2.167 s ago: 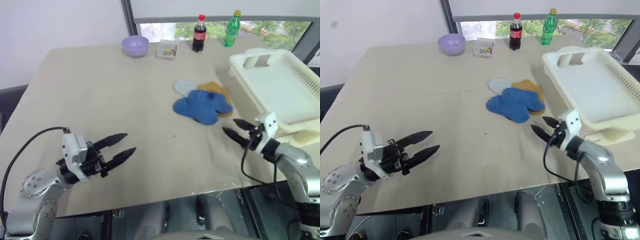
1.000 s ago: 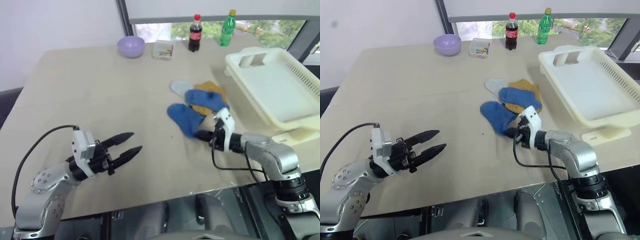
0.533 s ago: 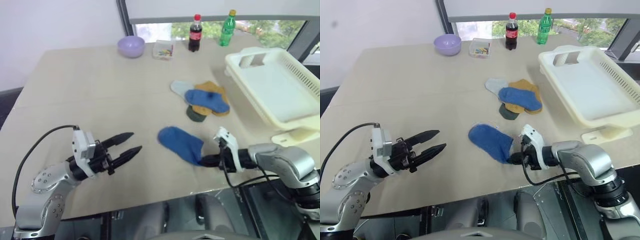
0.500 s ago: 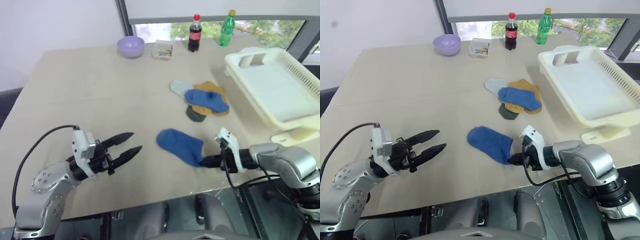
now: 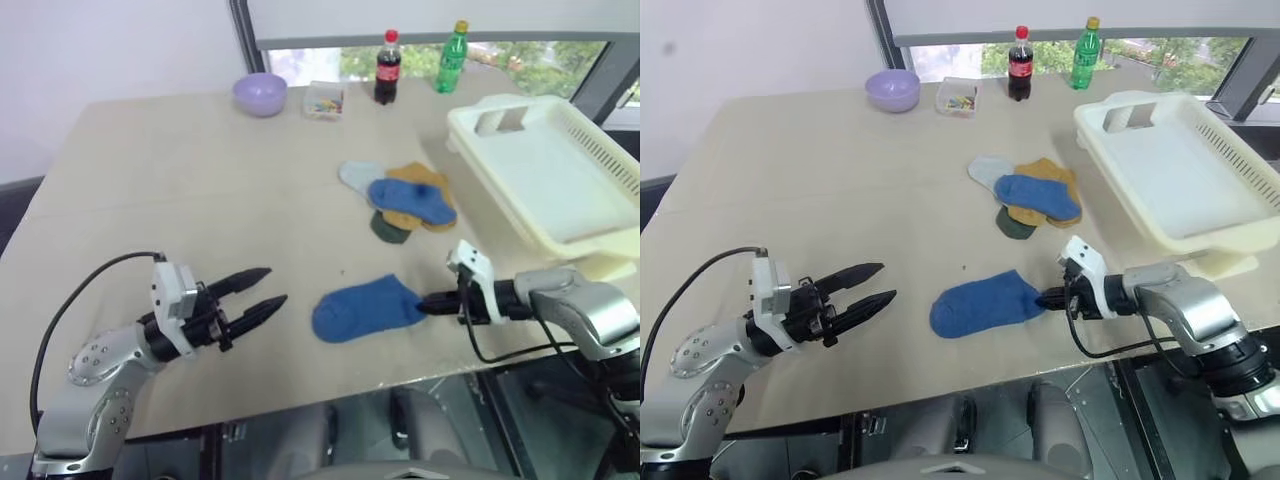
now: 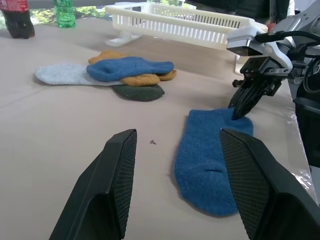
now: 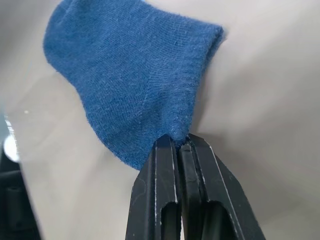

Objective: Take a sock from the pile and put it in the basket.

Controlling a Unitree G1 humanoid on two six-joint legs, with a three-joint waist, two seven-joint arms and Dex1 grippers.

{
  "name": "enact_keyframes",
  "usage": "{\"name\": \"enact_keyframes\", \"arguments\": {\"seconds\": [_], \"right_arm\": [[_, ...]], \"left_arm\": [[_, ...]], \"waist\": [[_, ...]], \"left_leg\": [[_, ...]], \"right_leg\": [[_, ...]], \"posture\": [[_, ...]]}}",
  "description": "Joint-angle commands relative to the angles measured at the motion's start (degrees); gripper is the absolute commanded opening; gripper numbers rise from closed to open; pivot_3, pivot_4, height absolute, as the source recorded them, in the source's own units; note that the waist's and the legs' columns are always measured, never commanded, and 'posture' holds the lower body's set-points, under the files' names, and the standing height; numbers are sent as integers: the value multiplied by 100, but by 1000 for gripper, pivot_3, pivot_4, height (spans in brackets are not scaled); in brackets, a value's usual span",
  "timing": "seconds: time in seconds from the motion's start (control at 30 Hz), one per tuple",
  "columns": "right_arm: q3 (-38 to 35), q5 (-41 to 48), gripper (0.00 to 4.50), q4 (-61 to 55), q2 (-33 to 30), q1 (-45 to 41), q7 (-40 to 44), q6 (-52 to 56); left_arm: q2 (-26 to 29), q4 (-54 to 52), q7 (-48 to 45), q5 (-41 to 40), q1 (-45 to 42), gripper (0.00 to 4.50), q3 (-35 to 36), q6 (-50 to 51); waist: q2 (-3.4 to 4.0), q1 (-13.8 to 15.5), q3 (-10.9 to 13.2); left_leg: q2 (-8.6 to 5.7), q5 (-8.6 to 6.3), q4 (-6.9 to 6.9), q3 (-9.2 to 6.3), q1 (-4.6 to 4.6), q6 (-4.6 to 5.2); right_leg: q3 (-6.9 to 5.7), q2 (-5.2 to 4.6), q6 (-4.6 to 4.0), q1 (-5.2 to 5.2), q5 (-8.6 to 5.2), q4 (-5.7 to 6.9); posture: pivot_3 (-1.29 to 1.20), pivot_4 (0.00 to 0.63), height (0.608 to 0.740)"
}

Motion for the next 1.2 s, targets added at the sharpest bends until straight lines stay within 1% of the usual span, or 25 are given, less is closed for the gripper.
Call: {"name": "enact_keyframes", "arguments": {"seconds": [0.03, 0.27, 0.37, 0.43, 0.47, 0.73, 0.83, 0.9, 1.03, 1.2], "right_arm": [[191, -108, 37, -101, 216, -107, 5, -42], [318, -143, 37, -381, 377, -40, 14, 130], [287, -177, 801, -435, 314, 10, 51, 112], [124, -246, 1566, -468, 338, 29, -138, 109], [60, -220, 1859, -548, 278, 51, -120, 132], [-427, -84, 1859, -1001, -220, 365, -29, -2], [-778, -113, 1859, -924, -237, 399, -187, -143], [-1008, -232, 1859, -666, -140, 294, -478, -200], [-1566, -586, 1859, 226, 380, -161, -1485, -563], [-2075, -689, 1859, 860, 968, -533, -2323, -564]], "left_arm": [[37, -43, -52, 3, -50, 2820, 57, -69], [22, -73, -48, 10, -5, 2820, 62, -67], [31, -82, -64, 1, 18, 2820, 68, -59], [45, -50, -79, 37, 20, 2820, 52, -73], [50, -43, -86, 52, 26, 2820, 48, -78], [29, 4, -118, 133, -5, 2820, -7, -90], [29, 85, -123, 176, -73, 2820, -37, -114], [51, 156, -111, 259, -139, 2820, -63, -134], [110, 353, -94, 559, -383, 2820, -204, -193], [118, 464, -52, 714, -713, 2820, -412, -138]], "waist": [[0, 2, 0], [0, 15, 0], [0, 20, 0], [1, 19, 0], [0, 18, 0], [1, 46, 1], [1, 42, 2], [1, 33, 2], [1, 26, 3], [1, 27, 3]], "left_leg": [[6, 0, 2, 0, 0, 0], [16, 0, 1, -4, -2, -1], [15, 0, 1, -3, -3, -1], [15, 0, 1, -3, -2, -1], [15, 0, 1, -3, -1, -1], [13, 0, 2, -2, -8, -1], [13, -1, 2, -2, -8, -1], [14, -1, 2, 0, -7, -1], [15, 0, 4, 3, -3, -1], [15, 0, 2, 1, -10, -2]], "right_leg": [[0, 6, -3, 0, 2, 0], [-1, 18, -9, -2, 4, -2], [0, 16, -9, -2, 4, -2], [0, 17, -9, -2, 4, -3], [-1, 17, -8, -2, 4, -2], [-1, 15, -9, -3, 5, -8], [-1, 15, -9, -3, 5, -9], [0, 15, -9, -3, 5, -8], [0, 19, -14, -2, 10, -4], [0, 23, -19, -7, 11, -7]], "posture": [[0, 150, 732], [0, 150, 732], [0, 150, 732], [0, 150, 732], [0, 150, 732], [0, 150, 732], [0, 150, 732], [0, 150, 732], [0, 150, 732], [0, 150, 732]]}}
